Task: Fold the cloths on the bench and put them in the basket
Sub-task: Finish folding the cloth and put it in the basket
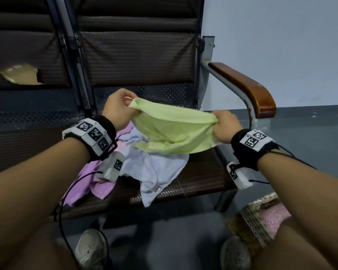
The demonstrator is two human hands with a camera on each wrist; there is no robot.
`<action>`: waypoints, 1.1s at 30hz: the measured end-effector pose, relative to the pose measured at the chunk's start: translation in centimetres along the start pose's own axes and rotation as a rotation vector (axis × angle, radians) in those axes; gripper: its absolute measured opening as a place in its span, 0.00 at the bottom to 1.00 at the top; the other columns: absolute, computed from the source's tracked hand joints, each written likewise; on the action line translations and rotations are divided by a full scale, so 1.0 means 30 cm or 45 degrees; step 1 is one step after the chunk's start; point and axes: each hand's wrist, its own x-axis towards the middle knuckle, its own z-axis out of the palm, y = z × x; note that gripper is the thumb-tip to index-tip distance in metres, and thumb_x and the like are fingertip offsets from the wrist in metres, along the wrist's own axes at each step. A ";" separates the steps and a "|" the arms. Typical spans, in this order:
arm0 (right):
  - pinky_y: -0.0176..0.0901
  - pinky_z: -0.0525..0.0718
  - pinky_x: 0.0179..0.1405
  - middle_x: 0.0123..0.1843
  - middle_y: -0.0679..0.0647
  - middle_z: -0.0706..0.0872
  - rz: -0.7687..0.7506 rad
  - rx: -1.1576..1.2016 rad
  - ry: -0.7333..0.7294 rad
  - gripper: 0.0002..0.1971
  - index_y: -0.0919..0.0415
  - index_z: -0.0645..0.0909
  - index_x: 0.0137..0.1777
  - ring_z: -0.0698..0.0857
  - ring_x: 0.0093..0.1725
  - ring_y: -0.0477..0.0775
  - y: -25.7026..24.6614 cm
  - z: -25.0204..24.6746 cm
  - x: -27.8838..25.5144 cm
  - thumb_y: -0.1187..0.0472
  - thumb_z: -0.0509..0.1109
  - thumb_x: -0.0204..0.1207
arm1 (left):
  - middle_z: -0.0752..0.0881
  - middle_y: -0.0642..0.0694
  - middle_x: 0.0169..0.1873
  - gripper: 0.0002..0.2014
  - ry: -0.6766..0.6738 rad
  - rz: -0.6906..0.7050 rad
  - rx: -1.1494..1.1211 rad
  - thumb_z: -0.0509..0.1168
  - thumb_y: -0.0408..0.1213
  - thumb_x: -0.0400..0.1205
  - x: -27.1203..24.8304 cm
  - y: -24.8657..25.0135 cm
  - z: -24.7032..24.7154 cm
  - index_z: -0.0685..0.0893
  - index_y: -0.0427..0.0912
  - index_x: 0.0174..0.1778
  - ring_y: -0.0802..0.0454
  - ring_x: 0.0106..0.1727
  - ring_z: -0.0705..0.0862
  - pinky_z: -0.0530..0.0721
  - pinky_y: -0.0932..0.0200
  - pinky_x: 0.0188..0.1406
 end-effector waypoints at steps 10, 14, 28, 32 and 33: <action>0.53 0.85 0.41 0.38 0.58 0.89 -0.248 0.147 0.108 0.32 0.60 0.86 0.39 0.88 0.40 0.60 -0.140 -0.307 0.019 0.28 0.61 0.77 | 0.85 0.42 0.34 0.15 0.138 -0.051 -0.391 0.68 0.46 0.85 0.085 0.237 -0.109 0.86 0.38 0.37 0.51 0.32 0.83 0.79 0.58 0.33; 0.50 0.83 0.46 0.47 0.56 0.89 -0.408 0.057 0.175 0.25 0.59 0.83 0.44 0.87 0.47 0.59 -0.174 -0.387 0.031 0.34 0.68 0.78 | 0.86 0.47 0.32 0.13 0.177 0.084 -0.314 0.66 0.41 0.86 0.122 0.300 -0.150 0.86 0.44 0.35 0.54 0.32 0.83 0.81 0.59 0.34; 0.50 0.87 0.43 0.35 0.56 0.86 -0.095 0.421 -0.028 0.35 0.73 0.84 0.43 0.84 0.34 0.52 -0.209 -0.464 0.045 0.33 0.74 0.73 | 0.90 0.45 0.37 0.17 0.181 -0.112 -0.174 0.75 0.50 0.78 0.173 0.280 -0.184 0.91 0.37 0.38 0.50 0.39 0.85 0.82 0.54 0.42; 0.65 0.87 0.58 0.43 0.62 0.90 0.058 0.678 0.019 0.22 0.69 0.85 0.42 0.88 0.41 0.60 -0.251 -0.424 0.052 0.47 0.71 0.81 | 0.89 0.46 0.32 0.12 0.194 -0.179 -0.489 0.72 0.41 0.82 0.137 0.338 -0.096 0.89 0.39 0.36 0.55 0.28 0.85 0.82 0.62 0.29; 0.66 0.88 0.59 0.48 0.64 0.91 0.096 0.740 -0.006 0.18 0.69 0.86 0.45 0.89 0.44 0.62 -0.269 -0.414 0.048 0.51 0.71 0.81 | 0.88 0.45 0.32 0.11 0.157 -0.194 -0.605 0.71 0.39 0.83 0.118 0.361 -0.067 0.88 0.37 0.38 0.55 0.26 0.84 0.81 0.63 0.27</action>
